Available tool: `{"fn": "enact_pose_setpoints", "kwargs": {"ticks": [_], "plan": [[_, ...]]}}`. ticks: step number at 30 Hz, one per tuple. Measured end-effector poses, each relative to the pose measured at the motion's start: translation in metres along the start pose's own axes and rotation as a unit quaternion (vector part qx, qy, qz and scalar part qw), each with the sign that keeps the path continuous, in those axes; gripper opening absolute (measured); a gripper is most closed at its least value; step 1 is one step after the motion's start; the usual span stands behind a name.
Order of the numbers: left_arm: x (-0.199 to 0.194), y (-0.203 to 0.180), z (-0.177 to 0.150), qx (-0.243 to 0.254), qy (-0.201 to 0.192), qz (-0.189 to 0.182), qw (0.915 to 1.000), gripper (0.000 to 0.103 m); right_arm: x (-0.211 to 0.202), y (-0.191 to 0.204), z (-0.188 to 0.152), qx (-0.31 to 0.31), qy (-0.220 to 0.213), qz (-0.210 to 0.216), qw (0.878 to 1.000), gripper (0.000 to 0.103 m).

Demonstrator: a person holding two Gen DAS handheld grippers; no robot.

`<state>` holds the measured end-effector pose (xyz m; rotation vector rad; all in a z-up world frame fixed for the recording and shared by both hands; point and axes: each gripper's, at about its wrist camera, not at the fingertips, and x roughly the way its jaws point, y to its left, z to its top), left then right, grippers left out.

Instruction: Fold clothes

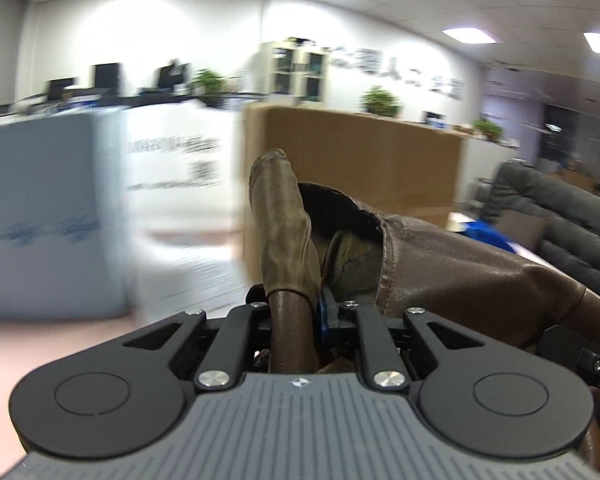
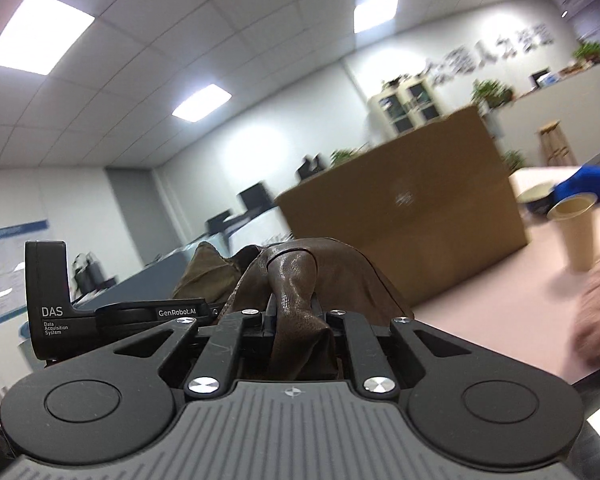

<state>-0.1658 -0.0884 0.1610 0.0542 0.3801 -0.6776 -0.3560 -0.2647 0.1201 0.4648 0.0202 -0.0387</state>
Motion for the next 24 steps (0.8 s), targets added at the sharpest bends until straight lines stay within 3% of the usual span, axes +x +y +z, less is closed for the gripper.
{"fn": "enact_pose_setpoints", "kwargs": {"ticks": [8,16,22,24], "plan": [[0.039,-0.113,0.026,0.039,-0.013,-0.101,0.994,0.012,-0.057,-0.064,0.045,0.011,-0.065,-0.092,0.994,0.01],[0.087,-0.223,0.017,0.071,0.018,-0.178,0.9812,0.012,-0.104,-0.143,0.062,0.026,-0.099,-0.212,0.972,0.01],[0.153,-0.272,-0.033,0.085,0.113,-0.214,0.9666,0.013,-0.108,-0.216,0.043,0.079,-0.039,-0.304,0.949,0.01],[0.176,-0.281,-0.056,0.1,0.13,-0.201,0.9657,0.015,-0.094,-0.23,0.028,0.081,-0.01,-0.315,0.946,0.011]]}}
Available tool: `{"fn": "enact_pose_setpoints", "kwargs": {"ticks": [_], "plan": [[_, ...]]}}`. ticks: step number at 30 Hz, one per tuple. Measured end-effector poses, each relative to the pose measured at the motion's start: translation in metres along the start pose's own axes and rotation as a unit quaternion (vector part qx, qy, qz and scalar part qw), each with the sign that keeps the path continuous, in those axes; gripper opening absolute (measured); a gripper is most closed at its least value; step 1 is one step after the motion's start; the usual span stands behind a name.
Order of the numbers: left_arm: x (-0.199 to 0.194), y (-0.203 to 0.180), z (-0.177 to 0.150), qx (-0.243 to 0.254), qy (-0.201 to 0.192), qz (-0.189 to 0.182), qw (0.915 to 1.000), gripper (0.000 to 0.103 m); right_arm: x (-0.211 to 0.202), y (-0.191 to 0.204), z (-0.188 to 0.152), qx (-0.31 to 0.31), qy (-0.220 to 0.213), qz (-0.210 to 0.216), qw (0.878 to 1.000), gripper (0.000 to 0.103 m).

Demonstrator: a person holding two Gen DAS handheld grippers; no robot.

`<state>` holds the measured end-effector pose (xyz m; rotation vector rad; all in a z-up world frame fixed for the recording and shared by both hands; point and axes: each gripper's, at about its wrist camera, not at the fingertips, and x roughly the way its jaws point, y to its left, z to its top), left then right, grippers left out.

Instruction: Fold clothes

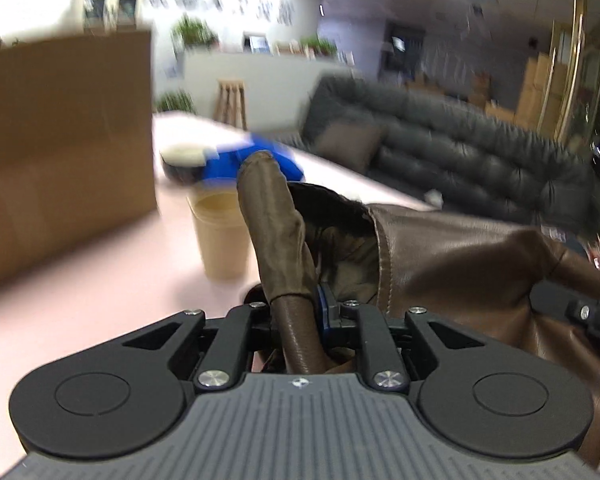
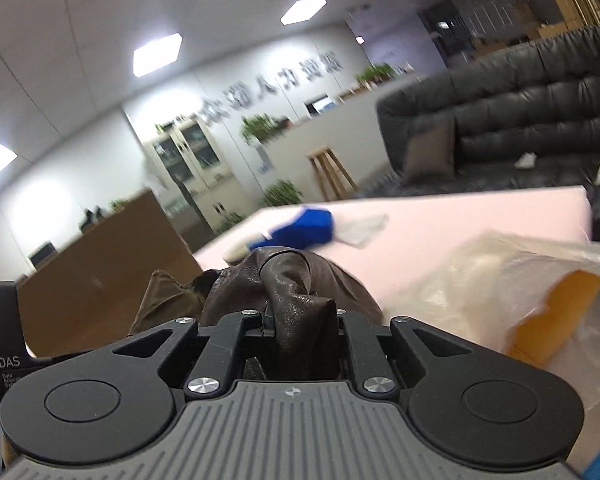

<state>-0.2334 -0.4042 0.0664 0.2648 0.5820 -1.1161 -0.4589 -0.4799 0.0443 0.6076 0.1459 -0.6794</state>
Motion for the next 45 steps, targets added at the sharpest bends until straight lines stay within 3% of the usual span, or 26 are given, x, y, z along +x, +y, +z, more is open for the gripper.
{"fn": "enact_pose_setpoints", "kwargs": {"ticks": [2,3,4,6,7,8,10,13,15,16,17,18,19,21,26,29,33,38,39,41,42,43,45], "plan": [[0.011,0.001,-0.008,0.016,-0.016,0.008,0.9997,0.022,0.011,0.004,-0.008,-0.018,0.004,-0.011,1.0,0.016],[0.012,0.003,-0.01,0.018,-0.018,0.008,0.9996,0.023,0.017,0.011,-0.012,-0.045,0.0,-0.031,0.998,0.026],[0.013,0.005,-0.011,0.02,-0.02,0.008,0.9996,0.028,0.023,0.018,-0.016,-0.071,-0.004,-0.051,0.996,0.046],[0.013,0.017,-0.007,0.005,-0.019,0.01,0.9998,0.052,0.035,0.033,-0.016,-0.125,-0.029,-0.102,0.986,0.068],[0.009,0.025,-0.006,0.001,-0.02,0.014,0.9997,0.069,0.036,0.036,-0.018,-0.143,-0.038,-0.11,0.983,0.068],[0.0,0.038,-0.004,-0.004,-0.035,0.017,0.9992,0.078,0.037,0.036,-0.017,-0.147,-0.041,-0.109,0.982,0.068],[-0.016,0.052,0.001,-0.004,-0.062,0.02,0.9978,0.08,0.033,0.036,-0.015,-0.143,-0.048,-0.097,0.984,0.076],[-0.038,0.071,0.017,-0.013,-0.103,0.025,0.9942,0.081,0.012,0.033,-0.008,-0.115,-0.08,-0.09,0.986,0.078],[-0.059,0.076,0.027,-0.019,-0.15,0.024,0.9882,0.083,-0.013,0.031,0.0,-0.101,-0.127,-0.088,0.983,0.072],[-0.068,0.076,0.031,-0.019,-0.169,0.022,0.9852,0.084,-0.031,0.03,0.006,-0.103,-0.152,-0.076,0.98,0.053],[-0.076,0.067,0.035,-0.014,-0.186,0.01,0.9823,0.085,-0.036,0.032,0.006,-0.11,-0.158,-0.059,0.98,0.042],[-0.075,0.057,0.038,-0.007,-0.182,-0.006,0.9832,0.085,-0.04,0.035,0.008,-0.111,-0.151,-0.044,0.981,0.027],[-0.071,0.048,0.038,0.005,-0.168,-0.026,0.9854,0.085,-0.044,0.038,0.01,-0.113,-0.142,-0.027,0.983,0.018],[-0.048,0.022,0.037,0.036,-0.131,-0.043,0.9897,0.085,-0.034,0.045,0.003,-0.122,-0.094,0.003,0.988,0.011],[0.024,-0.011,0.015,0.086,-0.049,-0.002,0.9951,0.082,0.011,0.05,-0.031,-0.159,-0.045,-0.065,0.984,0.011],[0.046,0.002,0.001,0.053,-0.041,-0.006,0.9977,0.082,0.04,0.03,-0.044,-0.127,-0.001,-0.065,0.99,0.01],[0.051,-0.001,0.002,0.054,-0.041,-0.005,0.9977,0.082,0.048,0.028,-0.05,-0.119,0.004,-0.068,0.991,0.009],[0.023,0.004,-0.003,0.055,-0.036,0.008,0.9978,0.082,0.038,0.038,-0.04,-0.126,-0.008,-0.054,0.991,0.012],[0.004,0.009,-0.002,0.058,-0.03,0.016,0.9978,0.083,0.036,0.042,-0.035,-0.129,-0.013,-0.049,0.99,0.018],[-0.013,0.012,0.001,0.062,-0.031,0.025,0.9973,0.084,0.024,0.052,-0.032,-0.129,-0.03,-0.032,0.991,0.046],[-0.022,0.014,0.001,0.063,-0.037,0.03,0.9969,0.084,0.012,0.059,-0.031,-0.127,-0.046,-0.023,0.991,0.069],[-0.034,0.018,0.0,0.064,-0.047,0.035,0.9962,0.084,0.0,0.066,-0.029,-0.126,-0.062,-0.014,0.99,0.081],[-0.058,0.026,-0.004,0.065,-0.065,0.045,0.9948,0.087,-0.014,0.081,-0.029,-0.129,-0.095,-0.001,0.987,0.088]]}}
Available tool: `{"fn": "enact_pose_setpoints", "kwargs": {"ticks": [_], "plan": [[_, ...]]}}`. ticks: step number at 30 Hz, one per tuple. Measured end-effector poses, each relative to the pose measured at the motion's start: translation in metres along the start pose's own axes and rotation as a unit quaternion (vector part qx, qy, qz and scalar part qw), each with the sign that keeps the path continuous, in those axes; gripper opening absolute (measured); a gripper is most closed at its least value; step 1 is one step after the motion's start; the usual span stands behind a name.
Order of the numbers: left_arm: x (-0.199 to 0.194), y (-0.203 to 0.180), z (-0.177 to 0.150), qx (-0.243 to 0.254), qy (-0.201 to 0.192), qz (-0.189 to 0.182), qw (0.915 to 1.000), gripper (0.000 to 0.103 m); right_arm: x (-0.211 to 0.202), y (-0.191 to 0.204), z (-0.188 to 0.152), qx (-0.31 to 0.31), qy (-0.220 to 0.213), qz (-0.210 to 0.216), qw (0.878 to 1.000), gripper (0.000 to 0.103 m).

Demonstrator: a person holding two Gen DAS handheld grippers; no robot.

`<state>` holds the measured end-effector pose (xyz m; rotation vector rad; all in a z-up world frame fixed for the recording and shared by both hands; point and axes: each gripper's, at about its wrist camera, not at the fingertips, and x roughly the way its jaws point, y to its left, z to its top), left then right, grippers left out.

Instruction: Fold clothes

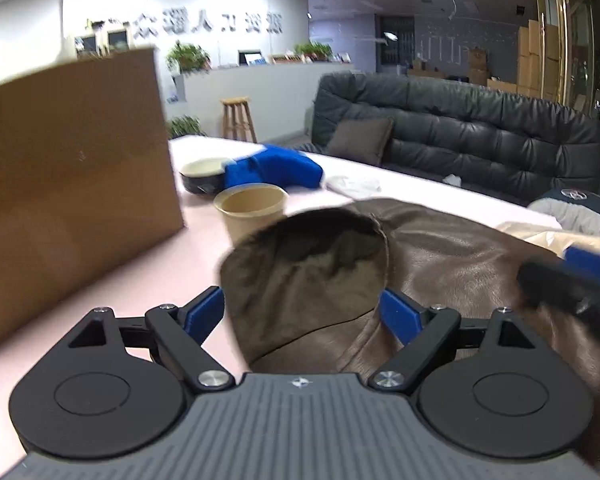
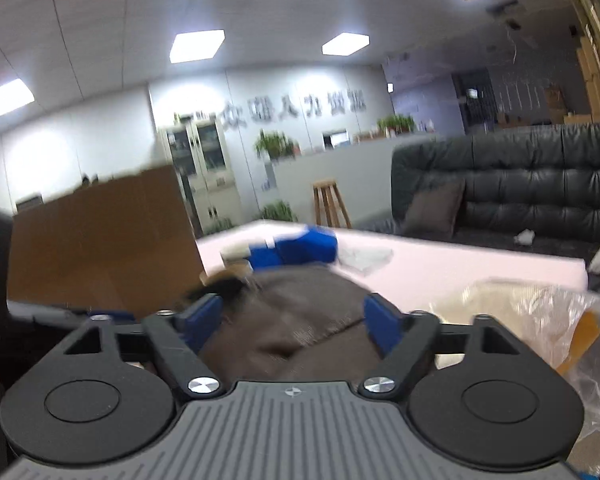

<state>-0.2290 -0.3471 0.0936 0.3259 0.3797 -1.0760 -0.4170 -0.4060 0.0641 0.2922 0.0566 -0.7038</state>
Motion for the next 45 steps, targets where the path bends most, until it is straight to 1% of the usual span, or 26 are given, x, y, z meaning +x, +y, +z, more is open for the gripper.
{"fn": "enact_pose_setpoints", "kwargs": {"ticks": [3,7,8,11,13,16,17,19,22,24,25,26,28,30,31,32,33,34,35,36,38,39,41,43,44,45], "plan": [[-0.049,0.029,-0.009,-0.014,-0.029,0.035,0.9989,0.09,-0.017,0.025,0.011,-0.002,-0.035,0.039,0.999,0.103],[-0.092,0.063,-0.022,-0.043,-0.051,0.077,0.9948,0.091,-0.026,0.061,0.016,0.001,-0.045,0.093,0.995,0.103],[-0.108,0.082,-0.026,-0.061,-0.056,0.104,0.9911,0.091,-0.026,0.072,0.014,0.005,-0.043,0.105,0.993,0.103],[-0.14,0.119,-0.044,-0.096,-0.054,0.159,0.9811,0.091,-0.024,0.108,0.007,0.02,-0.033,0.147,0.988,0.103],[-0.159,0.144,-0.057,-0.117,-0.05,0.195,0.9725,0.091,-0.019,0.133,-0.001,0.029,-0.013,0.177,0.984,0.103],[-0.184,0.176,-0.08,-0.127,-0.044,0.255,0.9574,0.091,-0.004,0.186,-0.02,0.024,0.044,0.231,0.972,0.103],[-0.193,0.187,-0.087,-0.13,-0.042,0.275,0.9516,0.091,-0.003,0.195,-0.023,0.021,0.051,0.237,0.97,0.103],[-0.209,0.208,-0.103,-0.144,-0.029,0.305,0.9407,0.091,0.002,0.235,-0.038,0.011,0.079,0.261,0.962,0.103],[-0.228,0.238,-0.128,-0.168,-0.016,0.336,0.9268,0.091,0.01,0.278,-0.055,0.001,0.109,0.287,0.952,0.103],[-0.241,0.259,-0.146,-0.191,-0.012,0.357,0.9142,0.091,0.019,0.3,-0.065,0.002,0.132,0.293,0.947,0.103],[-0.242,0.262,-0.149,-0.196,-0.011,0.36,0.912,0.091,0.022,0.31,-0.069,0.002,0.143,0.295,0.945,0.103],[-0.246,0.274,-0.158,-0.212,-0.007,0.367,0.9055,0.091,0.028,0.329,-0.077,0.001,0.166,0.298,0.94,0.103],[-0.25,0.295,-0.176,-0.238,-0.001,0.377,0.8948,0.091,0.035,0.342,-0.084,-0.003,0.184,0.3,0.936,0.103],[-0.248,0.31,-0.187,-0.244,-0.006,0.381,0.8915,0.091,0.044,0.362,-0.094,-0.03,0.197,0.305,0.931,0.103],[-0.243,0.32,-0.191,-0.25,-0.005,0.387,0.8873,0.091,0.046,0.367,-0.097,-0.045,0.195,0.302,0.932,0.103],[-0.238,0.326,-0.193,-0.258,-0.001,0.393,0.8827,0.091,0.053,0.382,-0.1,-0.079,0.188,0.279,0.938,0.103],[-0.233,0.331,-0.195,-0.266,0.003,0.398,0.8779,0.091,0.057,0.386,-0.103,-0.09,0.184,0.265,0.942,0.103],[-0.224,0.343,-0.2,-0.28,0.016,0.406,0.87,0.091,0.064,0.39,-0.106,-0.098,0.183,0.252,0.945,0.103],[-0.215,0.351,-0.204,-0.286,0.028,0.41,0.8658,0.091,0.07,0.393,-0.109,-0.106,0.183,0.239,0.948,0.103],[-0.208,0.359,-0.207,-0.291,0.04,0.414,0.8618,0.091,0.08,0.398,-0.114,-0.11,0.198,0.234,0.946,0.103],[-0.198,0.366,-0.211,-0.283,0.056,0.415,0.8631,0.091,0.095,0.404,-0.126,-0.11,0.232,0.231,0.938,0.103],[-0.189,0.37,-0.212,-0.263,0.074,0.411,0.8695,0.091,0.103,0.407,-0.132,-0.11,0.25,0.229,0.934,0.103],[-0.177,0.373,-0.214,-0.258,0.102,0.401,0.8731,0.091,0.114,0.417,-0.14,-0.127,0.285,0.222,0.924,0.103],[-0.173,0.373,-0.214,-0.26,0.109,0.397,0.8737,0.092,0.119,0.427,-0.145,-0.159,0.284,0.217,0.92,0.103],[-0.172,0.373,-0.214,-0.261,0.112,0.395,0.8739,0.1,0.119,0.429,-0.15,-0.165,0.285,0.214,0.92,0.103],[-0.172,0.374,-0.216,-0.266,0.112,0.395,0.8721,0.103,0.12,0.433,-0.152,-0.183,0.284,0.207,0.918,0.103]]}}
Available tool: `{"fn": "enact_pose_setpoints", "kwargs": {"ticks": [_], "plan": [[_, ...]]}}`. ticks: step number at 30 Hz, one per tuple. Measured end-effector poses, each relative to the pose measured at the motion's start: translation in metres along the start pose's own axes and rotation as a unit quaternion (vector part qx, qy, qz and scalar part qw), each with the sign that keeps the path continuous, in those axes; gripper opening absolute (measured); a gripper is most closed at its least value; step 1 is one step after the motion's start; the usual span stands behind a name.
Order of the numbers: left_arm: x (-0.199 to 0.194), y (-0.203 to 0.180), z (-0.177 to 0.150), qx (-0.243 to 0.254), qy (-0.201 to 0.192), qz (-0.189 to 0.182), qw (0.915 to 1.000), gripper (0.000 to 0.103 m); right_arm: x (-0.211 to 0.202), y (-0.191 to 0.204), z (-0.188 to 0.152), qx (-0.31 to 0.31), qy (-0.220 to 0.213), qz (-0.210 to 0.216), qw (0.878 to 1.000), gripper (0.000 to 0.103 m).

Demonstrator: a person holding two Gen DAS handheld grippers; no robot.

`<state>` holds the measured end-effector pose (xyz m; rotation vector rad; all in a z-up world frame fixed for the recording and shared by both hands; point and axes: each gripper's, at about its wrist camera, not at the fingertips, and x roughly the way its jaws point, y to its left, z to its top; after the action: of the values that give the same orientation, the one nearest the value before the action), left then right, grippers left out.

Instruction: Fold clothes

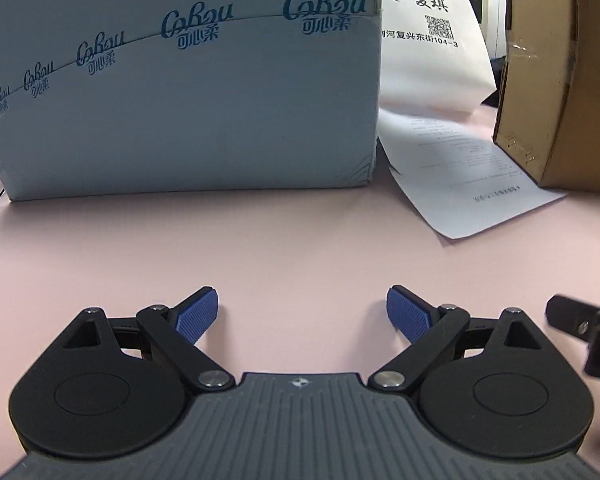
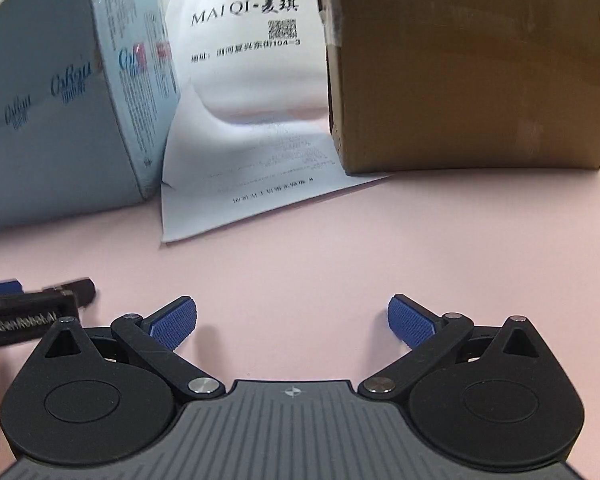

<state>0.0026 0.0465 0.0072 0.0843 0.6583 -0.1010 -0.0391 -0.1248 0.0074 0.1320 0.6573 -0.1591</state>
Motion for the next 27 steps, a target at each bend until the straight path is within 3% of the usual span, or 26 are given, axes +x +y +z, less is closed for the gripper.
{"fn": "enact_pose_setpoints", "kwargs": {"ticks": [2,27], "plan": [[0.0005,0.0036,-0.0016,-0.01,0.005,0.002,0.9999,0.103,0.0023,0.0048,-0.0057,-0.02,0.004,-0.016,1.0,0.103],[0.0074,0.0057,-0.0007,-0.009,0.004,-0.005,0.9999,0.103,-0.0019,0.0065,-0.0114,-0.014,0.0,-0.027,1.0,0.103]]}}
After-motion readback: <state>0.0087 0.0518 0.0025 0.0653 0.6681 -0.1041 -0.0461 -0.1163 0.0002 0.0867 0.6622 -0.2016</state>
